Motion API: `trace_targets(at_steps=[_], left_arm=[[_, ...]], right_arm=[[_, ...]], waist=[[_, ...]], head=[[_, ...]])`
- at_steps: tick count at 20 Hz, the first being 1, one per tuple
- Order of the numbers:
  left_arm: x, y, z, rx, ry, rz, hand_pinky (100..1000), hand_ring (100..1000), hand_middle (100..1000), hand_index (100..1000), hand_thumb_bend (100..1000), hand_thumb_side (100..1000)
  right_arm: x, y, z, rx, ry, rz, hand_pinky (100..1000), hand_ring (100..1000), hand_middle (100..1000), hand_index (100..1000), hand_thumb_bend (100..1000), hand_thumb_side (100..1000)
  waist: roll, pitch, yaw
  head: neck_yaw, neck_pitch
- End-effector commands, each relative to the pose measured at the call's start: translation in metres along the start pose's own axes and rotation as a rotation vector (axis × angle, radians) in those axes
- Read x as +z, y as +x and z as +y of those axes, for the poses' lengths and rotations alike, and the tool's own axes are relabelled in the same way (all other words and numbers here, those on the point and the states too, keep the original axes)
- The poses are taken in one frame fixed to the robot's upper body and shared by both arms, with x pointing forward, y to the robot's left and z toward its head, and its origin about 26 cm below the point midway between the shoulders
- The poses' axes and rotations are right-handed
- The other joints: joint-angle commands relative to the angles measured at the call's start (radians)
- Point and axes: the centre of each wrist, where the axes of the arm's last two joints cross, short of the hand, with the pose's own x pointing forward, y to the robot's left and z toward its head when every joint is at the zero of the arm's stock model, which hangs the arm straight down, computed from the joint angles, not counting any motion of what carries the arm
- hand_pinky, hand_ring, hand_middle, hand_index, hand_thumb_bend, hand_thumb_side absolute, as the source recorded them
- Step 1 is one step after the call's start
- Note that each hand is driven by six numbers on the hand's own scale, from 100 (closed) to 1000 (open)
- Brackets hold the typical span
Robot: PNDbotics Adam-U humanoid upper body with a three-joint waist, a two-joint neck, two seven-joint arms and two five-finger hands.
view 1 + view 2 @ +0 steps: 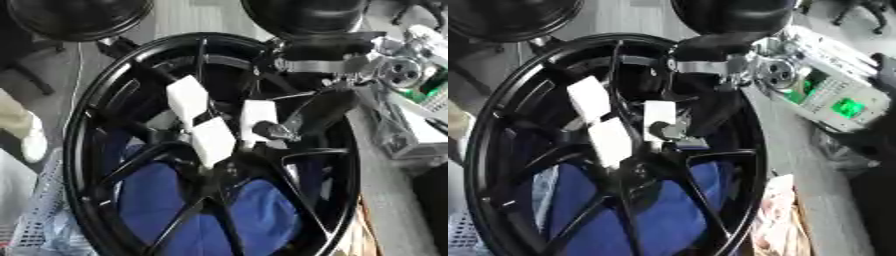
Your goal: Pull the pin out of the wheel hub.
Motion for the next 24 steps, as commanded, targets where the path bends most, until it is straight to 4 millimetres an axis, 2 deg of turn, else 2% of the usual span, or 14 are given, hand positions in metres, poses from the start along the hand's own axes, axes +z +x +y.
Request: trace_targets(at_steps=[1, 6, 14, 24], left_arm=[[-0.0036, 0.0088, 0.0021, -0.006, -0.002, -0.032, 768, 754, 780, 735, 240, 853], [-0.0031, 0.0083, 0.0035, -0.013, 0.001, -0.031, 768, 756, 781, 736, 240, 853], [-0.0031, 0.0083, 0.0029, -0.010, 0.000, -0.028, 769, 758, 781, 736, 237, 857], [-0.0029, 0.0080, 0.0029, -0.007, 0.001, -0.031, 769, 759, 782, 736, 236, 859]], right_arm=[[0.0059, -0.0009, -0.0058, 0.015, -0.032, 0.026, 845, 866, 768, 869, 299, 506], [0.0085, -0.0019, -0.0099, 0.008, -0.052, 0.002, 841, 856, 752, 864, 288, 516], [0.0061, 0.0013, -0.0108, -0.019, -0.071, -0.017, 831, 842, 660, 813, 267, 501], [0.0029, 0.0018, -0.0036, -0.034, -0.013, -0.007, 835, 860, 700, 837, 285, 539]], waist=[[0.006, -0.011, 0.002], [0.006, -0.012, 0.000], [0.005, -0.014, 0.002], [0.004, -0.010, 0.006]], head=[[0.000, -0.005], [0.002, -0.002], [0.000, -0.011], [0.001, -0.015]])
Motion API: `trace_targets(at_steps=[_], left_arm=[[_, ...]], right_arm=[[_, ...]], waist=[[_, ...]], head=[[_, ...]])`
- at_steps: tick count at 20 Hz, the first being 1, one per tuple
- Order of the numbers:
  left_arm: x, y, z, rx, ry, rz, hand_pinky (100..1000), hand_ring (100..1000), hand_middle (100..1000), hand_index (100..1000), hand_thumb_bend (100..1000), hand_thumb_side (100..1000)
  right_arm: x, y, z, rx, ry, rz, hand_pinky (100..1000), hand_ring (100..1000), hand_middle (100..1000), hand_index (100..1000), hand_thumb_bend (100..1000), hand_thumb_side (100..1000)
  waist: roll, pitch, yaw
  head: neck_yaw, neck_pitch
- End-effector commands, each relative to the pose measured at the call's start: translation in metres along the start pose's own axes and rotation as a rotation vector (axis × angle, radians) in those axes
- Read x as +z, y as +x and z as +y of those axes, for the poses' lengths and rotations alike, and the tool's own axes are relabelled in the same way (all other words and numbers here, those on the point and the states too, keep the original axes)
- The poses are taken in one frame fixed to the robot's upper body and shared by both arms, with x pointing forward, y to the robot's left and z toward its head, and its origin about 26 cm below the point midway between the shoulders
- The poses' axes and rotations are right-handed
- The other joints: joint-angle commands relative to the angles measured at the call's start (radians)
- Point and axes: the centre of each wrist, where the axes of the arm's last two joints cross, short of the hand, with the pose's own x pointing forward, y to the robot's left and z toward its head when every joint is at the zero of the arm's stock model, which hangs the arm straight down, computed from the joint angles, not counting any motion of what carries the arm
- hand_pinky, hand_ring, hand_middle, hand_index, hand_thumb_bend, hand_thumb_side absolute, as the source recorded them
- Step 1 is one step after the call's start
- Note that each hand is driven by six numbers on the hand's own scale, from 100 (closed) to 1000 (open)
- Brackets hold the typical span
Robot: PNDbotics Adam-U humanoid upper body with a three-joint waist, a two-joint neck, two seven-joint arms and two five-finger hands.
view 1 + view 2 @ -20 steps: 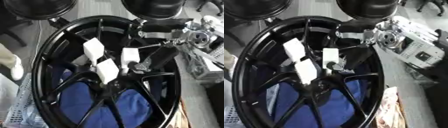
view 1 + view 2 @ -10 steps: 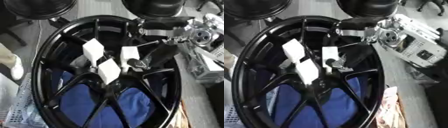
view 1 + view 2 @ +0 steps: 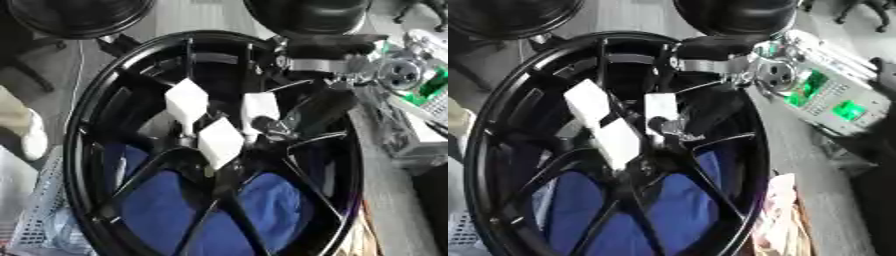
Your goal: Pull the pin out of the wheel hub.
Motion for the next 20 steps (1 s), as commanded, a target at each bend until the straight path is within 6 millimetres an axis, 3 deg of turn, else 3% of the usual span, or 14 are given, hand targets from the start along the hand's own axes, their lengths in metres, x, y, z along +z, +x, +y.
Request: trace_targets(at_steps=[1, 9, 13, 20], left_arm=[[-0.0032, 0.0084, 0.0033, -0.010, 0.001, -0.035, 769, 759, 782, 736, 235, 859], [-0.0026, 0.0078, 0.0034, -0.011, -0.002, -0.033, 770, 760, 783, 736, 232, 862], [-0.0024, 0.0076, 0.0034, -0.011, -0.004, -0.032, 770, 761, 783, 736, 232, 862], [-0.0021, 0.0073, 0.0027, -0.009, -0.007, -0.029, 771, 762, 783, 735, 232, 863]], right_arm=[[0.0038, 0.0010, -0.0037, 0.014, 0.007, 0.011, 835, 860, 701, 838, 285, 540], [0.0029, 0.0017, -0.0031, 0.009, 0.016, 0.017, 835, 859, 691, 834, 293, 516], [0.0039, 0.0004, -0.0031, 0.010, 0.012, 0.036, 832, 854, 644, 814, 306, 462], [0.0032, 0.0014, -0.0036, -0.003, -0.001, 0.039, 825, 833, 564, 746, 253, 374]], waist=[[0.006, -0.012, 0.001], [0.006, -0.010, 0.000], [0.005, -0.011, -0.003], [0.006, -0.009, -0.004]], head=[[0.000, -0.014], [0.003, -0.017], [0.003, -0.017], [0.002, -0.020]])
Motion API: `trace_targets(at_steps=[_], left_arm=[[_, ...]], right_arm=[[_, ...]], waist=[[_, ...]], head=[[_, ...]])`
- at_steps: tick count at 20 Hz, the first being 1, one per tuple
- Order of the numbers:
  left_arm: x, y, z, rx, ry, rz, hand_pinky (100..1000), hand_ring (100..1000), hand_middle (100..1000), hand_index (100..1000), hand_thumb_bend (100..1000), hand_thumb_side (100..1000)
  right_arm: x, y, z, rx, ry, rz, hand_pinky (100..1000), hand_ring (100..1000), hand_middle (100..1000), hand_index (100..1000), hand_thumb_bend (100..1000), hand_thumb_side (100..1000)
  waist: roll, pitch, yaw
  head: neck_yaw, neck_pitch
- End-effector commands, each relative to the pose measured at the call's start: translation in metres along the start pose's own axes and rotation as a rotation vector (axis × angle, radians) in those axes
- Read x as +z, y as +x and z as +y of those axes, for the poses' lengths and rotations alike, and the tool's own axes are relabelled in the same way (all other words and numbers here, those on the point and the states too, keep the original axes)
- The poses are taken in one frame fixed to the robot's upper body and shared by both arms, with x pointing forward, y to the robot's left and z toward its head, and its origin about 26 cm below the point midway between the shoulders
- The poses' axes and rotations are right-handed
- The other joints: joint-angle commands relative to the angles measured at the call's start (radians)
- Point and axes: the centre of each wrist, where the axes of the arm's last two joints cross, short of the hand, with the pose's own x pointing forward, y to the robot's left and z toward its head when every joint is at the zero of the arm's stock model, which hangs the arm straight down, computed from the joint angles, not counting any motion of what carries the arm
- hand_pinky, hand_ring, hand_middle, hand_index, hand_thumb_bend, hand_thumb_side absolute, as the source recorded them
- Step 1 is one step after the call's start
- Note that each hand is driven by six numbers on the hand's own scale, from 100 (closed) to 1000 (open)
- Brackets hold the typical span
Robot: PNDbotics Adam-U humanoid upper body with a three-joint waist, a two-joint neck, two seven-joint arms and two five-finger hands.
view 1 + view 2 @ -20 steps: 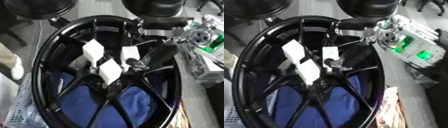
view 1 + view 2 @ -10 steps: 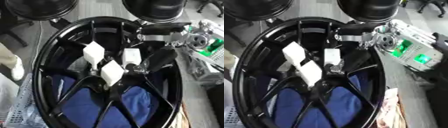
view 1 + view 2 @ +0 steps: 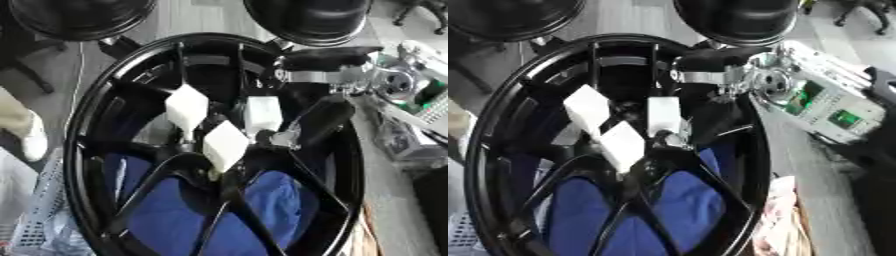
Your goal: Pull the pin out of the wheel hub.
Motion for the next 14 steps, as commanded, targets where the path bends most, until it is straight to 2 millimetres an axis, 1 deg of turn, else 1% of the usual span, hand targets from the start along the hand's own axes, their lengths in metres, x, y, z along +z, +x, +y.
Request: trace_targets(at_steps=[1, 4, 5, 7, 8, 11, 12, 13, 14], left_arm=[[-0.0026, 0.0078, 0.0033, -0.013, -0.001, -0.030, 771, 762, 783, 735, 232, 863], [-0.0026, 0.0079, 0.0032, -0.012, -0.002, -0.031, 772, 763, 784, 735, 232, 863], [-0.0026, 0.0079, 0.0031, -0.011, -0.002, -0.030, 772, 763, 784, 735, 232, 863], [-0.0025, 0.0078, 0.0031, -0.011, -0.002, -0.030, 772, 763, 784, 735, 232, 863], [-0.0025, 0.0077, 0.0031, -0.011, -0.002, -0.029, 772, 763, 784, 735, 232, 863], [-0.0022, 0.0074, 0.0033, -0.012, -0.001, -0.027, 773, 764, 784, 735, 232, 862], [-0.0022, 0.0074, 0.0033, -0.011, -0.001, -0.027, 773, 764, 784, 735, 232, 862], [-0.0022, 0.0075, 0.0033, -0.011, -0.001, -0.027, 773, 764, 784, 735, 232, 862], [-0.0023, 0.0076, 0.0032, -0.012, -0.002, -0.028, 773, 764, 784, 735, 231, 862]], right_arm=[[0.0052, 0.0011, -0.0071, 0.012, -0.030, 0.012, 823, 827, 551, 732, 238, 343], [0.0050, 0.0012, -0.0070, 0.000, -0.036, 0.014, 818, 808, 531, 715, 197, 344], [0.0048, 0.0015, -0.0072, -0.005, -0.039, 0.012, 816, 798, 521, 706, 190, 335], [0.0048, 0.0018, -0.0077, -0.013, -0.048, 0.007, 812, 780, 496, 680, 171, 289], [0.0049, 0.0018, -0.0078, -0.016, -0.051, 0.006, 812, 780, 496, 680, 171, 289], [0.0054, 0.0010, -0.0078, -0.024, -0.062, 0.010, 796, 745, 457, 633, 151, 162], [0.0056, 0.0009, -0.0080, -0.028, -0.067, 0.012, 794, 740, 452, 626, 144, 138], [0.0058, 0.0008, -0.0085, -0.033, -0.075, 0.013, 784, 712, 426, 596, 111, 107], [0.0062, 0.0009, -0.0095, -0.039, -0.084, 0.012, 777, 697, 408, 577, 100, 100]], waist=[[0.006, -0.011, -0.001], [0.006, -0.010, -0.001], [0.006, -0.010, -0.001], [0.006, -0.010, -0.001], [0.006, -0.010, -0.001], [0.006, -0.010, -0.001], [0.006, -0.010, -0.001], [0.006, -0.010, 0.000], [0.006, -0.011, 0.000]], head=[[0.001, -0.012], [0.001, -0.012], [0.002, -0.011], [0.002, -0.011], [0.002, -0.011], [0.002, -0.009], [0.002, -0.009], [0.002, -0.008], [0.002, -0.008]])
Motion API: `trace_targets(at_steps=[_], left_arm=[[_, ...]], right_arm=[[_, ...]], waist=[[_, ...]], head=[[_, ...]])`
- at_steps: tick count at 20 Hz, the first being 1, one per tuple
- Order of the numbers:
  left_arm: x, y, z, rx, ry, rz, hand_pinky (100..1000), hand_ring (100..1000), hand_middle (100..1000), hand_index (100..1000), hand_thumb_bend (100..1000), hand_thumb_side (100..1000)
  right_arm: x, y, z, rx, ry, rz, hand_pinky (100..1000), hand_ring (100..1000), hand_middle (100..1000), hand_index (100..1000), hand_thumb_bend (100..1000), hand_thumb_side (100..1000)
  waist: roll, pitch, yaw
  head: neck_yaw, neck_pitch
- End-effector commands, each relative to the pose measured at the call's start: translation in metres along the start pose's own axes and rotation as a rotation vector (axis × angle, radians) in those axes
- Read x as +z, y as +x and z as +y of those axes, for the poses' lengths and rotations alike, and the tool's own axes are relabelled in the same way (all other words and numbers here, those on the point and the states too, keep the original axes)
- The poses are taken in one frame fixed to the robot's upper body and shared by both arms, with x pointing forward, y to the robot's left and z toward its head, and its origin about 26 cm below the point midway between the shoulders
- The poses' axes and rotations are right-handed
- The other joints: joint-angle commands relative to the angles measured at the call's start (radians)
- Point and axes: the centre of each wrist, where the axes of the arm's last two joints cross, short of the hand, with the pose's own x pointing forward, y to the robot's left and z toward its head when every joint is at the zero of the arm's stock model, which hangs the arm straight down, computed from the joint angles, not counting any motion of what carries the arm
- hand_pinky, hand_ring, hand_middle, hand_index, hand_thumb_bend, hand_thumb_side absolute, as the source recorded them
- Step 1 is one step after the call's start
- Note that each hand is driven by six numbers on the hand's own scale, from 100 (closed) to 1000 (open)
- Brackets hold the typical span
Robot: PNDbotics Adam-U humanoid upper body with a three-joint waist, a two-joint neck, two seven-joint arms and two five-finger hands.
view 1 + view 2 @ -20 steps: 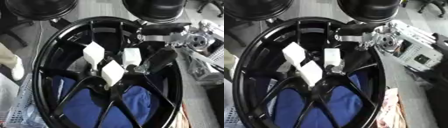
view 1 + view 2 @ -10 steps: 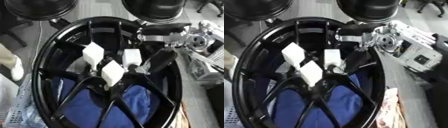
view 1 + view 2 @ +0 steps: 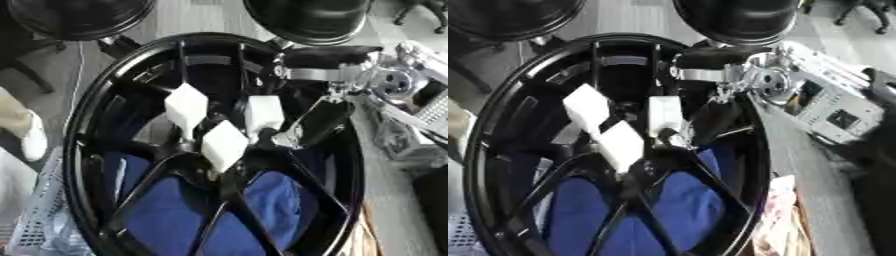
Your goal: Pull the pin out of the wheel hub.
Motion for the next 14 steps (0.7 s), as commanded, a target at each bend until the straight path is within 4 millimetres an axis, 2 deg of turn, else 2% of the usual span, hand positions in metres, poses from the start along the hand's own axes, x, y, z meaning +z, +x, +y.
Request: trace_targets(at_steps=[1, 7, 14], left_arm=[[-0.003, 0.008, 0.003, -0.012, -0.002, -0.030, 774, 764, 784, 735, 231, 861], [-0.003, 0.008, 0.004, -0.016, 0.000, -0.028, 775, 765, 784, 735, 232, 860], [-0.003, 0.008, 0.005, -0.021, 0.001, -0.030, 776, 766, 785, 736, 231, 859]], right_arm=[[0.006, 0.001, -0.011, -0.003, -0.055, -0.002, 774, 692, 399, 567, 100, 100], [0.013, 0.004, -0.029, -0.023, -0.149, -0.030, 751, 650, 337, 504, 100, 100], [0.031, 0.002, -0.055, -0.034, -0.250, -0.054, 747, 642, 325, 494, 100, 100]], waist=[[0.006, -0.014, 0.001], [0.004, -0.019, -0.003], [0.003, -0.023, -0.007]], head=[[0.002, -0.007], [0.003, -0.005], [0.010, -0.006]])
